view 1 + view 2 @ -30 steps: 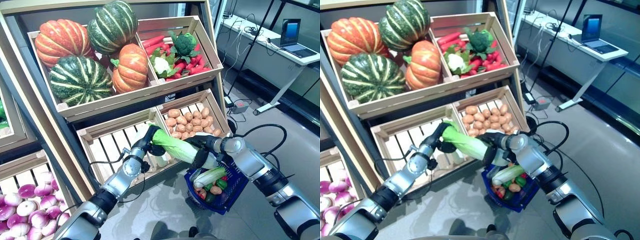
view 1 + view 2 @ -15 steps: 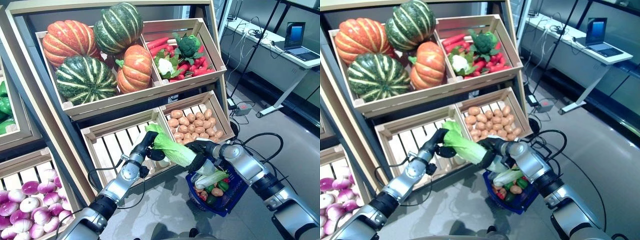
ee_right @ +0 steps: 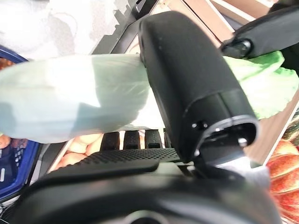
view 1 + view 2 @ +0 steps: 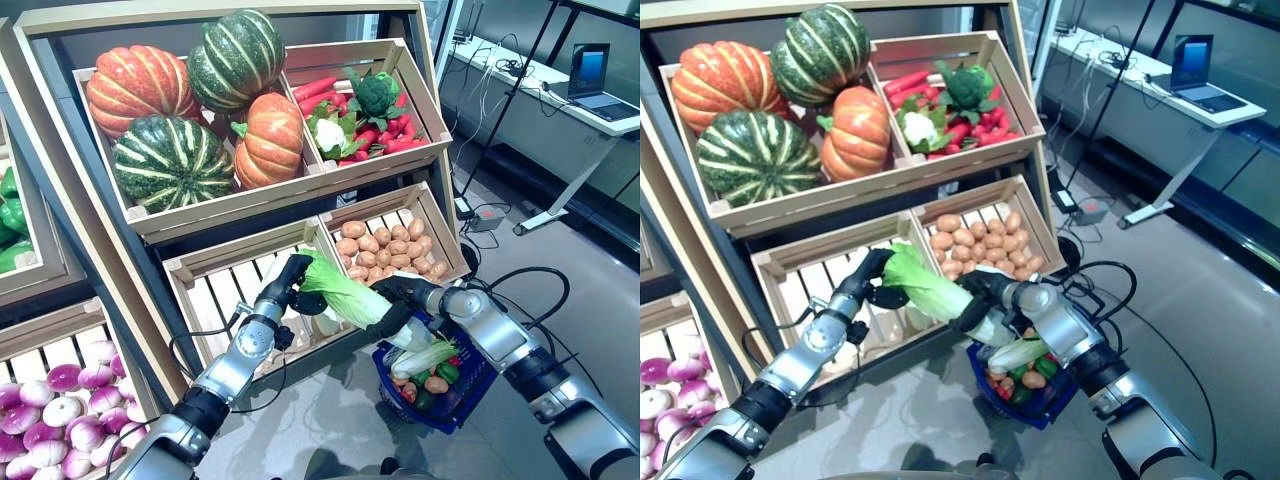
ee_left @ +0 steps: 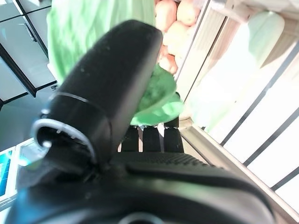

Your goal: Put vegetables into the basket

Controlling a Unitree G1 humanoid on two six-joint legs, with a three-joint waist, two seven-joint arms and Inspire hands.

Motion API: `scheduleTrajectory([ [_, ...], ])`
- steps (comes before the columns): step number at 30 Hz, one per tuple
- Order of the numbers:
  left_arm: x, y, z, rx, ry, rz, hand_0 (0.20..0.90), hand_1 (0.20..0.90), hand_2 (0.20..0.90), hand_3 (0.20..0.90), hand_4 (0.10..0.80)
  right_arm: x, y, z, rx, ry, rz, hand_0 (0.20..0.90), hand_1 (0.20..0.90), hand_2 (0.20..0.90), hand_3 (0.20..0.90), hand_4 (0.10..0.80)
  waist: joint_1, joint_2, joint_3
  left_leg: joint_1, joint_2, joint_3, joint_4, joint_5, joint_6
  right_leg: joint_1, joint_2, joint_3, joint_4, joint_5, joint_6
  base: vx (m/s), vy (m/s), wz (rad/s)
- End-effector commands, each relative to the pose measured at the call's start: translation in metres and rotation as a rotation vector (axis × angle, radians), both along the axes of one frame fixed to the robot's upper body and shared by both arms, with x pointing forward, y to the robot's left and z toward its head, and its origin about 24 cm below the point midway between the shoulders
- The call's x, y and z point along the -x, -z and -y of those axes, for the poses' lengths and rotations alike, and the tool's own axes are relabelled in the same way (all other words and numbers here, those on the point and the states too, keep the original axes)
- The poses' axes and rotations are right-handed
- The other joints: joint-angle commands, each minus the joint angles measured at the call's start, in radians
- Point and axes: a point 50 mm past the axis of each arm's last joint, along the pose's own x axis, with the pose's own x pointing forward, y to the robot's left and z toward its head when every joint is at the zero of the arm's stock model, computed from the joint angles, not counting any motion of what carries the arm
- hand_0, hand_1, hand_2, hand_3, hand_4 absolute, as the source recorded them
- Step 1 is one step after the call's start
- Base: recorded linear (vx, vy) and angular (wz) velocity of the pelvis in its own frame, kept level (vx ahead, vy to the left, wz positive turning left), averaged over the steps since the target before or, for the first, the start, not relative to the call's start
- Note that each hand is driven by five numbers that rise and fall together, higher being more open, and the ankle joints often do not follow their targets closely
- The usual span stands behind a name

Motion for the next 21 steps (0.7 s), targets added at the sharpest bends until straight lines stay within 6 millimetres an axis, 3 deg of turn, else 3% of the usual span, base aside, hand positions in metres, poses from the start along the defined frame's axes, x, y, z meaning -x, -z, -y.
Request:
scheduleTrajectory([
  [1,-0.021,-0.072,0.012,-0.054,0.116,0.319,0.900,0.900,0.900,0.900,0.800,-0.009,-0.025,0.017,0.113,-0.029,0.182,0.300,0.300,0.300,0.300,0.400,0.013,0.011,-0.065,-0.012,-0.019,-0.008,0.001,-0.052,0.015,0.026,-0.024,-0.018,0.001,-0.011,-0.012,0.000,0.000,0.00],
  [9,-0.011,-0.045,-0.036,-0.351,0.087,0.210,0.900,0.900,0.900,0.900,0.800,0.005,-0.016,0.059,0.388,-0.071,0.121,0.300,0.300,0.300,0.300,0.400,-0.002,0.015,-0.051,-0.007,-0.018,0.017,0.001,-0.054,0.017,0.018,-0.021,-0.004,0.001,-0.003,-0.007,-0.011,0.003,-0.02],
  [16,-0.007,-0.038,-0.060,-0.430,0.036,0.167,0.900,0.900,0.900,0.900,0.800,0.004,-0.019,0.094,0.581,-0.026,0.129,0.300,0.300,0.300,0.300,0.400,-0.008,0.014,-0.041,-0.004,-0.016,0.031,0.001,-0.054,0.016,0.015,-0.020,0.000,0.001,0.004,-0.002,-0.006,0.011,-0.03],
  [21,-0.002,-0.030,-0.078,-0.392,-0.044,0.127,0.900,0.900,0.900,0.900,0.800,0.005,-0.016,0.128,0.559,0.129,0.100,0.300,0.300,0.300,0.300,0.400,-0.008,0.013,-0.035,-0.005,-0.013,0.034,0.001,-0.054,0.013,0.011,-0.018,0.000,0.001,0.009,0.000,-0.010,0.014,-0.05],
])
